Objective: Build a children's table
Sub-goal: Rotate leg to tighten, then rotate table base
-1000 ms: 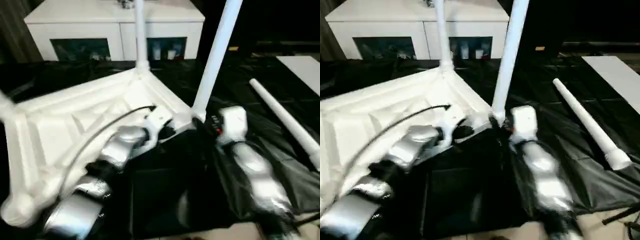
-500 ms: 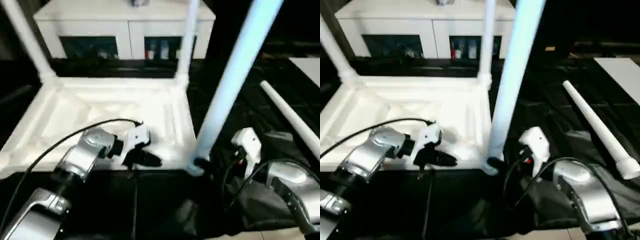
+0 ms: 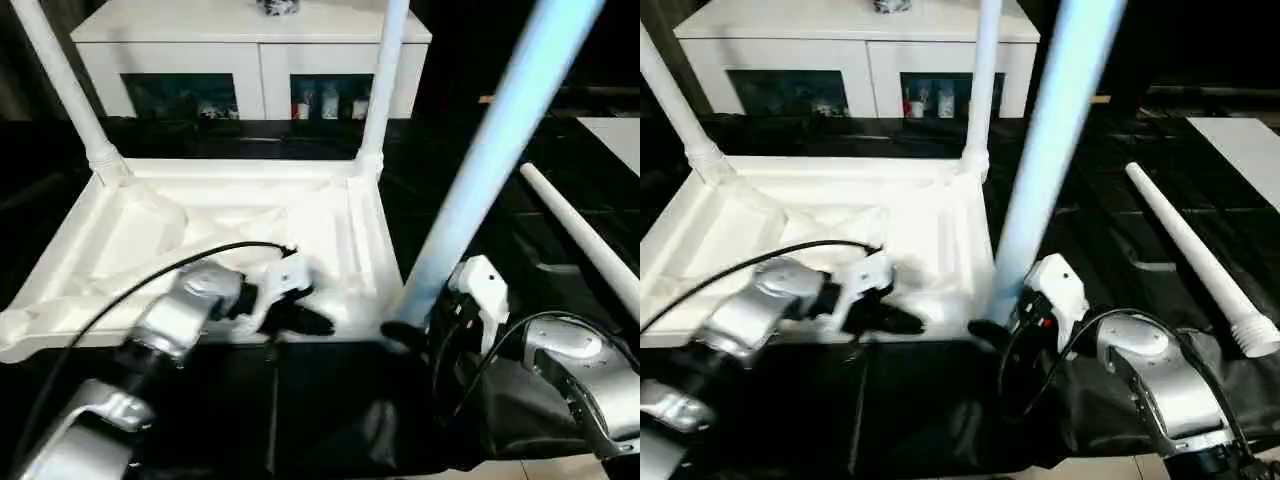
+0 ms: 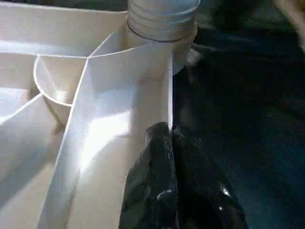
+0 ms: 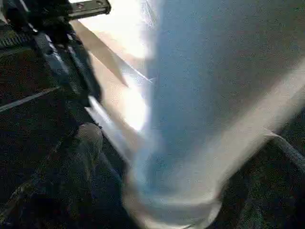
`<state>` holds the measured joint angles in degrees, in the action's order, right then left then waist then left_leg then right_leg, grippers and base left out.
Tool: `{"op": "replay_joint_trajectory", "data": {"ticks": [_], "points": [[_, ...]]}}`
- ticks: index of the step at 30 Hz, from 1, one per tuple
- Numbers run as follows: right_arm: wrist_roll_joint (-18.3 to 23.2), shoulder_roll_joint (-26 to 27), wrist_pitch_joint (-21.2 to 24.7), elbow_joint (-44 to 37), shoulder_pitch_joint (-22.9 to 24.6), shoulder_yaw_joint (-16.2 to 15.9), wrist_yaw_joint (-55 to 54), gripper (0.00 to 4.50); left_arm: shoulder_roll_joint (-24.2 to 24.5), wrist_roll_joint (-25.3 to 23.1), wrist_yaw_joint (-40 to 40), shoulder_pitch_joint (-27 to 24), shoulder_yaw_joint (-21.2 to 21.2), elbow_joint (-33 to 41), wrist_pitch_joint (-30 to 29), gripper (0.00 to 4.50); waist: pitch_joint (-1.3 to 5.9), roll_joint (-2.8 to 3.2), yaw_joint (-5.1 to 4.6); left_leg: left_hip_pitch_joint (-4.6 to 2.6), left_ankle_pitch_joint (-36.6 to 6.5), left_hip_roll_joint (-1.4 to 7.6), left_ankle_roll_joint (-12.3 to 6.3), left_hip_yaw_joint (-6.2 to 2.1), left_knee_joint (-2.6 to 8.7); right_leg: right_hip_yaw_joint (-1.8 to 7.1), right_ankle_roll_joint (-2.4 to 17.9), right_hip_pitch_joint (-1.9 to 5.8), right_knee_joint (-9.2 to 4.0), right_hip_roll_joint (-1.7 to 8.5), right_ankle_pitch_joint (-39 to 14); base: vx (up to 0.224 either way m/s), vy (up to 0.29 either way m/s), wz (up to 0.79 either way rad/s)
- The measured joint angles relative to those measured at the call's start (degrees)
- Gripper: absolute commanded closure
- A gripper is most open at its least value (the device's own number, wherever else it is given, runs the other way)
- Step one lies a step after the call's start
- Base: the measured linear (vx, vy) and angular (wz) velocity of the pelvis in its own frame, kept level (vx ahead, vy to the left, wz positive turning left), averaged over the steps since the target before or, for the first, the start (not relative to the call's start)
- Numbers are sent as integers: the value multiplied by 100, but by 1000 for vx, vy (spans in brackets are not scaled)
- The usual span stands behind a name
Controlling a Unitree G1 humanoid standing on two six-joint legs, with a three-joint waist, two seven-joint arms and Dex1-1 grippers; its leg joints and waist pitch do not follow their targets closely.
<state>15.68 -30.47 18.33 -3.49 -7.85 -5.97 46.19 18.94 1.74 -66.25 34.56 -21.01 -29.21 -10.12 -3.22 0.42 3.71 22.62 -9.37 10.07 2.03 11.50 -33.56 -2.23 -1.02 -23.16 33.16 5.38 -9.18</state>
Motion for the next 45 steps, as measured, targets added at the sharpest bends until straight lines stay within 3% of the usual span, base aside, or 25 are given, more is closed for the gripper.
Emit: {"op": "replay_joint_trajectory", "data": {"ticks": [5,9,11,14,18,23,26,29,36,41,45], "points": [[-32,119,-142,61,97,523,-501,5,-629,-215,1292,360,193,-826,316,450,-4,-7,-33,1,0,0,0,-2,-10,-3,-18,-1,-3,1,-10,0,0,0],[-65,118,-154,63,358,555,-646,5,-1048,-286,2168,622,388,-1269,428,450,-10,-2,-144,2,0,0,0,-5,-8,-8,-22,-17,-4,2,-3,0,0,0],[-85,118,-154,63,391,554,-681,0,-1125,-284,2318,652,465,-1327,428,407,-11,13,-168,6,0,0,-1,-6,-6,-9,2,-27,-1,1,18,0,0,0],[-156,129,-154,40,389,562,-754,0,-1291,-42,2409,749,762,-1329,489,393,-9,16,-117,30,1,12,-2,-17,-10,-38,6,-38,-2,-1,28,0,0,0],[-174,353,-154,-28,373,514,-843,0,-1165,62,2323,906,781,-998,528,364,-2,28,-67,33,2,14,-28,-10,-11,-36,8,-45,-3,0,25,0,0,0],[-381,806,-135,143,95,294,-1380,0,-399,91,1881,665,902,-280,-87,329,-4,25,-124,29,-6,19,-12,-9,-16,-34,13,-51,9,-4,29,0,0,0],[-537,1078,-108,329,-135,163,-1627,0,429,90,1481,477,964,195,-476,317,-7,20,-158,26,-6,20,-9,-8,-15,-31,20,-54,13,-6,33,0,0,0],[-664,1250,-103,506,-305,44,-1748,0,1469,-46,1386,419,1256,220,-736,297,-14,6,-185,27,-1,18,1,-11,-17,-26,19,-72,34,-7,33,0,0,0],[-848,1405,-108,810,-597,-180,-1846,0,2776,-504,2491,660,2094,-612,-768,260,-16,-26,-134,28,1,7,4,-9,-21,-1,16,-64,42,-6,31,0,0,0],[-969,1464,-106,1052,-696,-183,-2003,0,3445,-957,3514,639,2106,-1365,-1050,260,-17,-34,-167,29,0,3,5,-13,-20,2,16,-72,43,-7,31,0,0,0],[-979,1468,-106,1074,-705,-189,-2015,0,3555,-1201,3752,579,2061,-1679,-1165,260,-17,-36,-116,29,0,3,5,-13,-19,3,14,-70,42,-7,29,0,0,0]]}}
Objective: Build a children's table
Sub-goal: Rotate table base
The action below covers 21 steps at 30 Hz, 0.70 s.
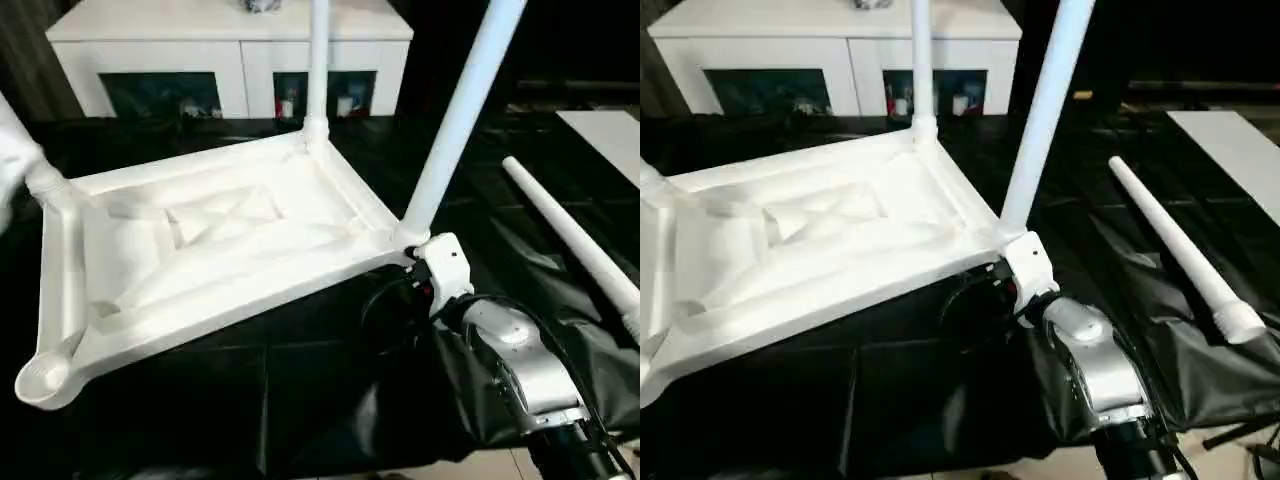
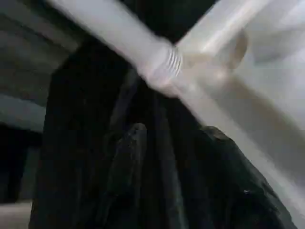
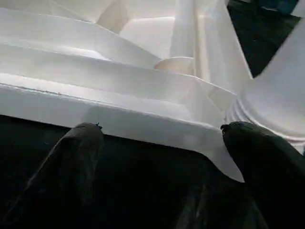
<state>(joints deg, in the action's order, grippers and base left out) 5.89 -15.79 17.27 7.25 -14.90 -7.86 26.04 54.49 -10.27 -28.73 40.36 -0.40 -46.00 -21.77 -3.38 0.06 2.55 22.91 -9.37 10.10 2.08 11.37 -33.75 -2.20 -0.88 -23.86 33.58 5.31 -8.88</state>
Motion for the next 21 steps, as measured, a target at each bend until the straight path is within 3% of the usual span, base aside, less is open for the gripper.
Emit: {"op": "replay_joint_trajectory", "data": {"ticks": [7,17,20,21], "points": [[-131,6,-19,159,-19,0,-72,0,-64,-297,-137,-318,-401,-834,79,260,-1,-5,-38,-1,0,1,1,-2,2,-1,1,-1,1,-1,1,0,0,0],[-204,381,-294,915,-400,-24,-304,0,-255,-245,-1113,-585,-642,-787,-18,260,-7,-1,-47,-8,0,0,1,-5,5,0,4,-1,1,-1,3,0,0,0],[-208,505,-414,1190,-532,-60,-299,0,-225,-188,-1529,-657,-691,-563,15,260,-9,0,-6,-8,0,-3,1,-3,4,5,4,2,0,1,3,0,0,0],[-216,575,-504,1390,-621,-68,-299,0,-106,-161,-1909,-861,-763,-168,26,260,-8,-3,-7,-8,0,-3,1,-2,3,7,4,3,-2,3,3,0,0,0]]}}
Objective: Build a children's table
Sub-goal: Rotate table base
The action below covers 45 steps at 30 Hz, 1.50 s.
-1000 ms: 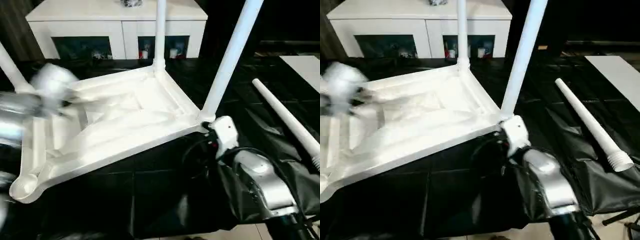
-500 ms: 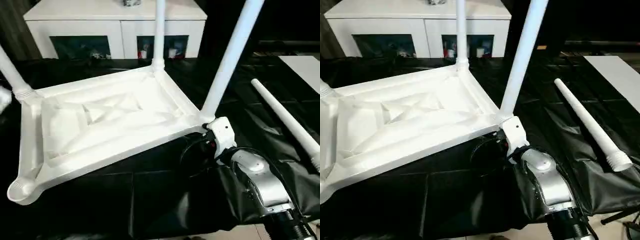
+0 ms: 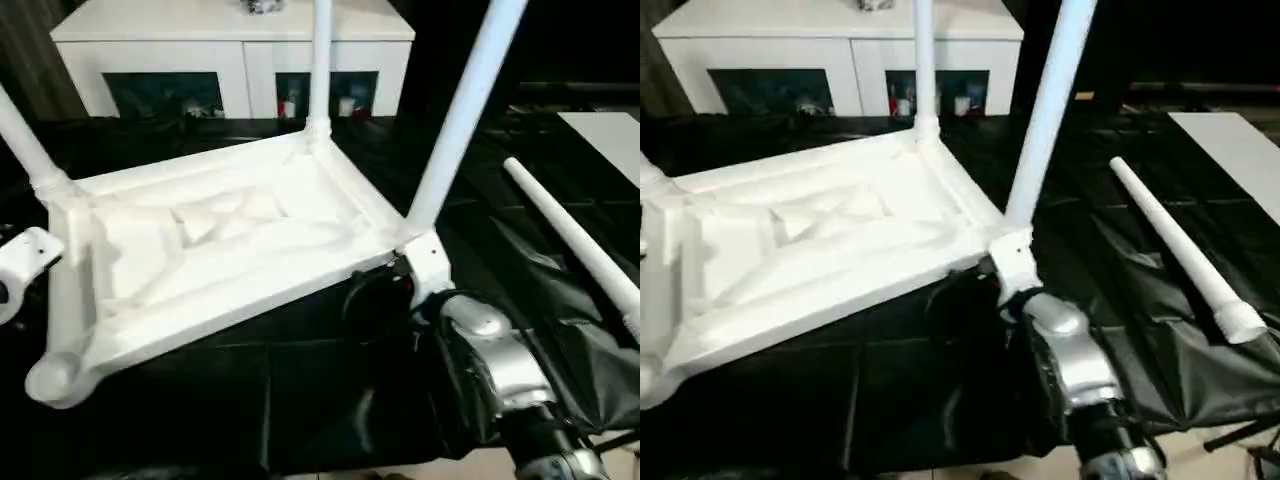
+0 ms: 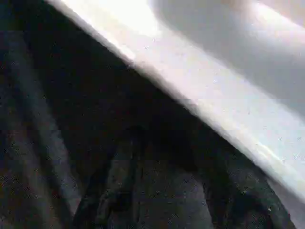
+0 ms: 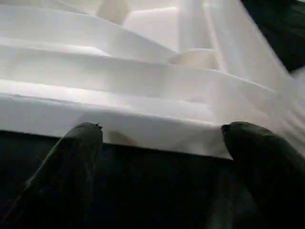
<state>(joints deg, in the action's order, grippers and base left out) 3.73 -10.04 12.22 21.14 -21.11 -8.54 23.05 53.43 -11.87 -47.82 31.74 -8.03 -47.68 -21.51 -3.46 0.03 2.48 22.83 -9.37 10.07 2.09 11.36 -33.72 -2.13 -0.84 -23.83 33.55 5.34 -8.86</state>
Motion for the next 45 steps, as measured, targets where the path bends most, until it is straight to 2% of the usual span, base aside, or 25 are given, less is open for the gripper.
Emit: {"op": "replay_joint_trajectory", "data": {"ticks": [4,8,13,17,21,26,28,30,31,33,37,39,42,43,45], "points": [[-41,101,-110,262,-101,-55,31,0,-20,307,-851,-282,-105,903,-197,260,-4,6,80,0,0,-7,0,4,2,8,0,7,-2,3,0,0,0,0],[-115,189,-148,286,-106,-106,97,0,-40,644,-1411,-726,-202,2043,-578,260,-6,10,94,-2,0,-7,0,5,3,8,0,11,-1,4,0,0,0,0],[-138,192,-193,307,-87,-98,106,0,-448,979,-1854,-977,-484,3235,-1007,260,-10,16,95,-6,0,-7,0,6,7,10,-28,17,-1,4,-17,0,0,0],[-164,201,-228,255,34,-102,108,0,-894,1104,-1884,-981,-640,3639,-1074,260,-11,18,79,-7,0,-7,0,4,9,9,-34,16,0,3,-21,0,0,0],[-172,107,-161,-235,468,-85,112,0,-1305,1105,-1854,-982,-905,4007,-1171,260,-18,34,76,-8,0,-8,-1,4,9,11,-39,19,-6,3,-24,0,0,0],[-173,-163,34,-994,969,-42,113,0,-1878,1133,-1691,-979,-1045,4115,-969,260,-47,74,79,-9,-1,-9,-2,0,17,6,-47,16,-52,1,-29,0,0,0],[-163,-251,133,-1311,1086,-6,132,0,-2031,1329,-1814,-953,-1139,4276,-886,260,-68,65,53,4,-1,-10,-1,-1,13,6,-48,27,-56,2,-31,0,0,0],[-96,-341,176,-1697,1215,7,254,0,-2058,1572,-2025,-821,-1163,4523,-801,224,-97,45,13,19,-1,-9,-1,-9,16,-4,-48,2,-60,2,-31,0,0,0],[-86,-410,212,-1793,1219,35,289,0,-2038,1637,-2095,-735,-1161,4576,-790,224,-104,47,-12,19,-1,-9,-1,-11,16,-5,-48,-2,-60,2,-31,0,0,0],[49,-781,334,-2119,1300,224,494,0,-2004,1814,-2300,-456,-1058,4746,-703,211,-137,49,-33,19,-1,-10,-2,-11,17,-8,-49,-7,-68,2,-32,0,0,0],[386,-1487,521,-2557,1492,666,1071,0,-1953,1905,-2543,-71,-885,4873,-561,181,-149,69,-72,6,-1,-10,-2,-29,32,-38,-51,2,-130,2,-33,0,0,0],[579,-1635,596,-2746,1544,796,1349,0,-1988,1895,-2580,33,-921,4770,-437,176,-157,80,-115,6,-1,-10,-2,-56,53,-82,-50,1,-193,3,-35,-16,11,-9],[829,-2122,796,-3114,1815,807,1940,0,-2056,1775,-2641,213,-1126,4311,-63,142,-200,146,-197,2,-2,-8,-2,-162,61,-211,-46,61,-325,6,-38,-22,18,-12],[978,-2419,933,-3297,1959,773,2228,0,-2163,1702,-2608,299,-1176,4046,177,140,-215,174,-194,-1,-2,-8,-2,-176,70,-235,-46,81,-363,7,-39,0,0,0],[1184,-2642,1143,-3500,2068,776,2586,0,-2299,1574,-2507,386,-1227,3605,529,140,-229,166,-248,-40,-2,-9,-2,-166,100,-257,-38,112,-392,14,-43,0,0,0]]}}
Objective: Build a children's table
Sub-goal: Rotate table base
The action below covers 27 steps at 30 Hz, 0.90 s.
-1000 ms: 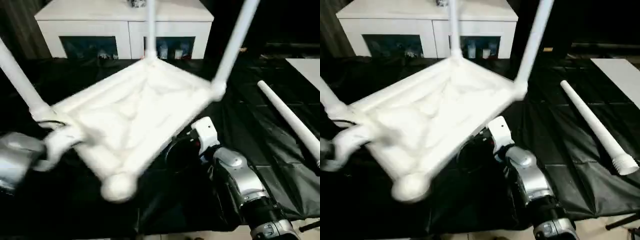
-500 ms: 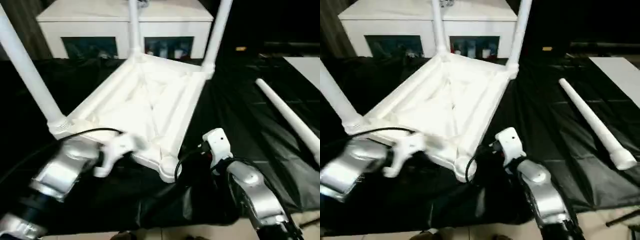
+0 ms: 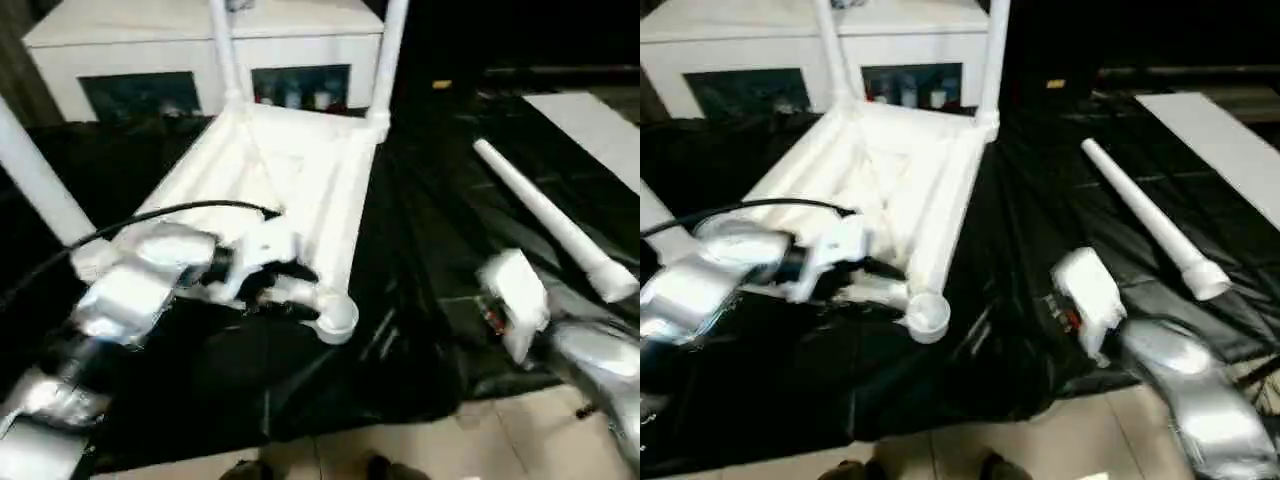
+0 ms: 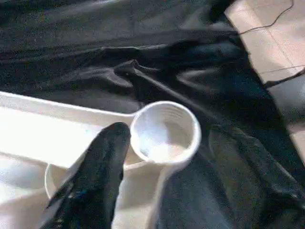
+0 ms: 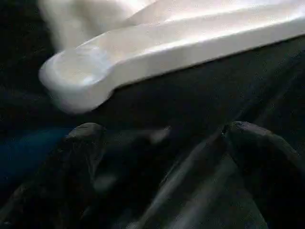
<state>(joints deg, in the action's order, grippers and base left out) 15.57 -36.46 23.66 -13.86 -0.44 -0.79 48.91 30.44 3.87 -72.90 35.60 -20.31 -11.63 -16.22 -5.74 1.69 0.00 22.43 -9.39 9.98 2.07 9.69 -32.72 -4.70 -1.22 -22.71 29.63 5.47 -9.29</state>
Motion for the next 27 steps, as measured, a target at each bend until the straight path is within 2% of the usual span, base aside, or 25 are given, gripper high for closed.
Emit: {"op": "replay_joint_trajectory", "data": {"ticks": [1,2,3,4,5,6,7,8,9,11,12,18,20,23,27], "points": [[57,-30,61,-82,14,-4,83,0,-58,-34,13,24,-29,-134,103,140,-17,20,-16,-28,0,11,0,-10,7,-93,0,39,-41,14,0,0,0,0],[98,-34,92,-155,17,-6,157,0,-92,-43,12,39,-70,-220,175,140,-56,82,-21,-18,1,51,2,-24,55,-233,12,119,-15,18,-39,-84,-13,-13],[169,-85,122,-269,108,-2,236,0,-167,-93,11,148,-150,-343,226,140,-74,71,59,-31,1,68,3,48,78,-233,142,72,535,79,-414,-106,-25,-4],[229,-142,175,-322,180,-24,312,0,-204,-162,15,260,-238,-432,359,140,-45,5,224,-11,2,79,5,186,77,-142,195,154,913,101,-580,-106,-25,-4],[268,-204,247,-354,132,-88,393,0,-210,-268,69,342,-271,-596,512,140,15,-199,348,-40,14,35,29,311,33,129,-32,150,1055,82,-669,-20,-170,3],[292,-278,314,-396,41,-117,457,0,-217,-462,174,334,-373,-930,667,140,32,-150,479,31,-53,-21,22,130,-88,137,-23,101,1062,74,-680,26,-153,-2],[320,-324,336,-470,38,-108,488,0,-211,-593,216,328,-494,-1186,771,140,69,-89,581,64,-44,-115,-20,-154,-314,163,-21,122,1043,11,-679,26,-153,-2],[371,-339,371,-535,41,-106,509,0,-212,-689,242,335,-563,-1393,866,140,116,-9,637,-29,-45,-117,-16,-272,-308,158,-9,106,1030,-47,-671,0,0,0],[425,-321,386,-572,49,-113,529,0,-213,-790,292,434,-594,-1573,1005,159,149,42,648,-75,3,-83,195,-244,-189,119,36,65,1008,-68,-605,0,0,0],[451,-325,447,-572,47,-191,537,0,-229,-952,388,602,-656,-1829,1207,170,145,12,644,-18,6,23,192,-114,-138,154,85,47,905,-131,-493,-27,-14,14],[453,-325,453,-574,33,-194,536,0,-225,-1062,465,607,-670,-1951,1298,180,150,11,650,-17,10,46,185,-88,-136,145,118,67,859,-136,-437,0,0,0],[467,-328,501,-637,32,-195,535,0,-262,-1394,949,930,-719,-2575,1750,227,156,5,621,-15,16,55,150,-14,-140,158,94,105,735,-108,-387,0,0,0],[475,-332,506,-638,32,-200,536,0,-307,-1458,997,997,-740,-2763,1955,257,159,0,606,-12,23,47,118,11,-140,180,95,103,713,-102,-368,0,0,0],[477,-393,509,-638,32,-230,549,0,-399,-1542,1038,1005,-777,-3040,2197,260,158,-1,611,-3,22,39,102,26,-141,206,95,94,701,-101,-361,0,0,0],[478,-422,513,-640,32,-255,591,0,-422,-1649,1045,1102,-882,-3282,2429,300,158,-1,624,6,24,40,89,28,-140,206,95,84,699,-101,-361,0,0,0]]}}
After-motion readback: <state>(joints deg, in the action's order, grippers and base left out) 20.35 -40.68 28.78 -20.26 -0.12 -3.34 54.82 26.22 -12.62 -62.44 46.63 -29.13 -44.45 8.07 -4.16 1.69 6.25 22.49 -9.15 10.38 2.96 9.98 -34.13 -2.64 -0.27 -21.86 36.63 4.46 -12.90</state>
